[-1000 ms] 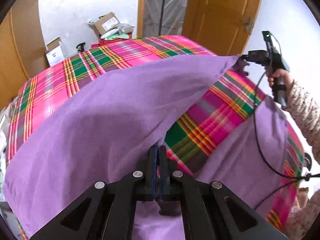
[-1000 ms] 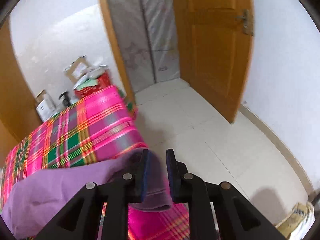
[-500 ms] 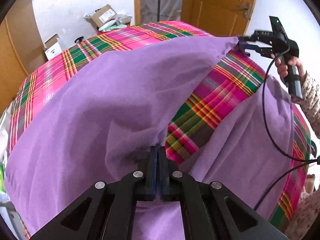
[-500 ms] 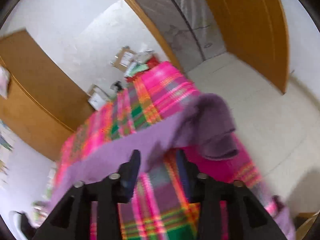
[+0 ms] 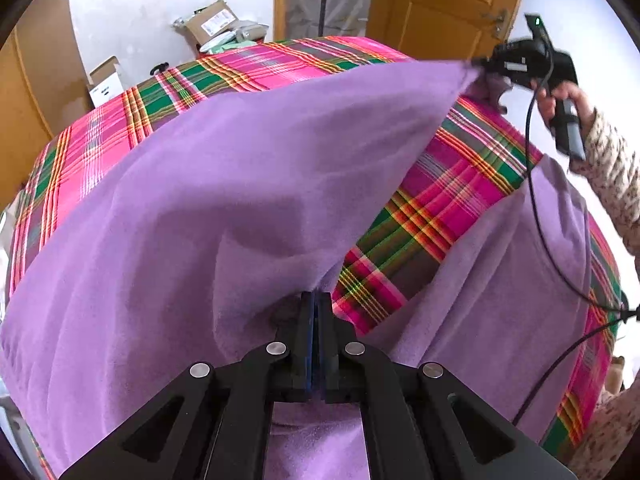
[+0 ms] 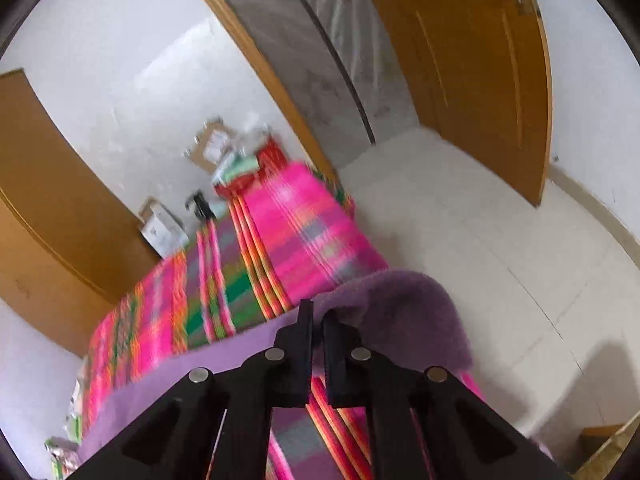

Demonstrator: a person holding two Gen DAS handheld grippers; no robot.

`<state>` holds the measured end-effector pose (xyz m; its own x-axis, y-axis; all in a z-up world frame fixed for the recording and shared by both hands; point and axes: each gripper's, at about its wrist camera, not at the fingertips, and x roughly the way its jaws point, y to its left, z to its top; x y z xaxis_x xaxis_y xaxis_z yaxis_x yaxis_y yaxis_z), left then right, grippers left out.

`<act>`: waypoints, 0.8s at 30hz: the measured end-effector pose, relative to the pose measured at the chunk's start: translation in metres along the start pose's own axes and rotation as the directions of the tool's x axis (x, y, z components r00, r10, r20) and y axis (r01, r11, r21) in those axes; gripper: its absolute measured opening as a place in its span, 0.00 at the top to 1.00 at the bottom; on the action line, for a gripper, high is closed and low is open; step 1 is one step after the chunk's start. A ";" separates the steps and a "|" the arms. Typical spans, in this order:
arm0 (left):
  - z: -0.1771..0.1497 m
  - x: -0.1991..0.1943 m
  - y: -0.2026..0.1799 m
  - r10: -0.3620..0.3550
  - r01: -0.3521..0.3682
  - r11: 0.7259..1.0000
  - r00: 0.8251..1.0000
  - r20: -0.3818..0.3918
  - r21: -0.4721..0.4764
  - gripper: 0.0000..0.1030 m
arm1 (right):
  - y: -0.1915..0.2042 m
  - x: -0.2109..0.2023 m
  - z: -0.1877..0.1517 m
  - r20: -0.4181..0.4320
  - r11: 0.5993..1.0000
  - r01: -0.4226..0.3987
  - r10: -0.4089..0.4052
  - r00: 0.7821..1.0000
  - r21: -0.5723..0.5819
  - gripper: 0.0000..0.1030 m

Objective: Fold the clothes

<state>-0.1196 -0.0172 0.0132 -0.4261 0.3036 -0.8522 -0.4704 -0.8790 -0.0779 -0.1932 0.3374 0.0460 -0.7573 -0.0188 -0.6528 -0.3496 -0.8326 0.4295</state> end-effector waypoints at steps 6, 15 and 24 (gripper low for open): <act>0.000 0.001 0.001 -0.010 0.010 1.000 1.000 -0.002 -0.003 0.99 | 0.014 -0.022 -0.004 0.075 0.993 -0.014 0.023 0.997 -0.114 0.96; 0.000 0.001 0.003 -0.021 0.021 1.000 1.000 -0.006 -0.002 0.99 | -0.052 0.001 -0.044 -0.153 0.998 0.032 -0.022 0.988 0.060 0.96; 0.001 0.001 0.004 -0.022 0.022 1.000 1.000 -0.011 -0.003 0.99 | -0.056 -0.019 -0.037 -0.052 0.990 0.132 -0.130 0.990 0.041 0.88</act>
<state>-0.1231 -0.0200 0.0122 -0.4072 0.3190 -0.8558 -0.4778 -0.8730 -0.0981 -0.1388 0.3644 0.0115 -0.6756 0.0605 -0.7348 -0.4687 -0.8046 0.3647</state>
